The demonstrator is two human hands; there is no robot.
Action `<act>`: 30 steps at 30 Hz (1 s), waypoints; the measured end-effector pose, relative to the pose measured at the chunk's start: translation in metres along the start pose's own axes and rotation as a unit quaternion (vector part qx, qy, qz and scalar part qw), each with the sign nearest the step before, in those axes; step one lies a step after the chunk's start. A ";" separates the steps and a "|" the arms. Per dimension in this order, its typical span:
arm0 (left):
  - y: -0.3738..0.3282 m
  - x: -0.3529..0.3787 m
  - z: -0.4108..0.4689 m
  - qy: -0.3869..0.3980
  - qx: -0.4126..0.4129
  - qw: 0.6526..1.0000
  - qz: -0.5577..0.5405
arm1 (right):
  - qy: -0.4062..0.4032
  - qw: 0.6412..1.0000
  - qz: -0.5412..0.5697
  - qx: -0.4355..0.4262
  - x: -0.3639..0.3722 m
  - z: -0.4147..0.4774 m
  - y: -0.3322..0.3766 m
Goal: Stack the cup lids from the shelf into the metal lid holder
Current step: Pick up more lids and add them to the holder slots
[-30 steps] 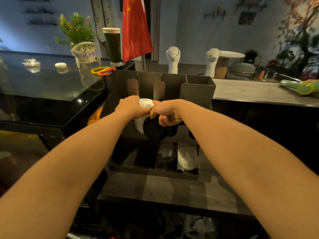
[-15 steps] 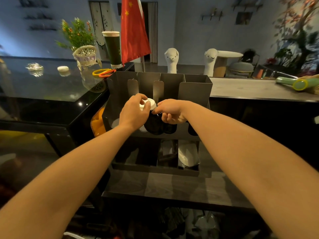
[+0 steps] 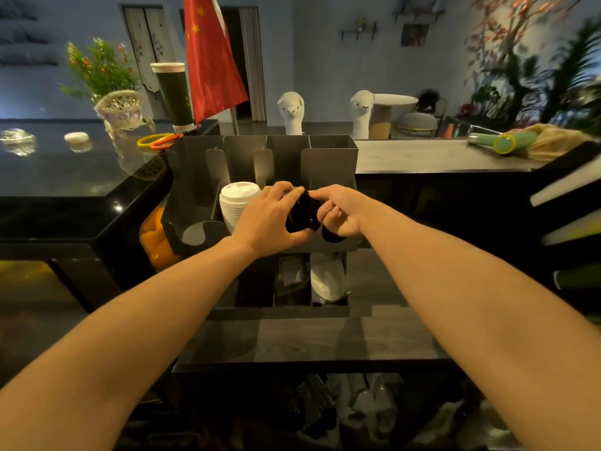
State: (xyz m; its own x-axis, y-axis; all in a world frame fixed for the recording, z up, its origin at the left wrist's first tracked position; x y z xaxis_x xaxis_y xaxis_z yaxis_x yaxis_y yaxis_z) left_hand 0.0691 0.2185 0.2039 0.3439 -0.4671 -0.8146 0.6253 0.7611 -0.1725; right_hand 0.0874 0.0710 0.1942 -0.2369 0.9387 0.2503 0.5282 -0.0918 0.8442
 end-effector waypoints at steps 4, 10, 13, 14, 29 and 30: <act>-0.021 0.006 0.019 0.027 0.022 0.999 0.010 | -0.024 0.999 0.037 -0.012 -0.022 -0.012 0.000; -0.029 0.017 0.051 0.062 -0.007 0.997 -0.044 | -0.185 0.971 -0.109 -0.107 -0.056 -0.024 0.018; -0.026 0.022 0.070 0.064 -0.030 0.997 -0.018 | -0.308 0.868 -0.305 -0.242 -0.074 -0.028 0.037; -0.026 0.026 0.076 0.070 -0.026 0.997 -0.009 | -0.315 0.826 -0.374 -0.279 -0.076 -0.028 0.042; -0.023 0.099 0.108 0.245 -0.059 0.958 0.139 | -0.263 0.598 -0.715 -0.247 -0.086 0.021 0.045; -0.021 0.102 0.107 0.253 -0.061 0.956 0.136 | -0.259 0.594 -0.721 -0.245 -0.086 0.024 0.045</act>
State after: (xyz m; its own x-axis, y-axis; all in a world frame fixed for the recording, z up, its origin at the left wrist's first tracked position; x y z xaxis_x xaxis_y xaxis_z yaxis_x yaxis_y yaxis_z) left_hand 0.1662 0.1063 0.1835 0.0806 0.0100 -0.9967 0.4635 0.8849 0.0464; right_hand 0.1511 -0.0057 0.1992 0.1952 0.1223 -0.9731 -0.2506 0.9655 0.0711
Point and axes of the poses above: each hand's wrist, its own z-axis towards the middle knuckle, its own x-axis out of the palm, y = z × x, the point moved 5 cm from there along z, towards the middle knuckle, and after that the axes turned 5 degrees about -z, right-handed, at the moved point
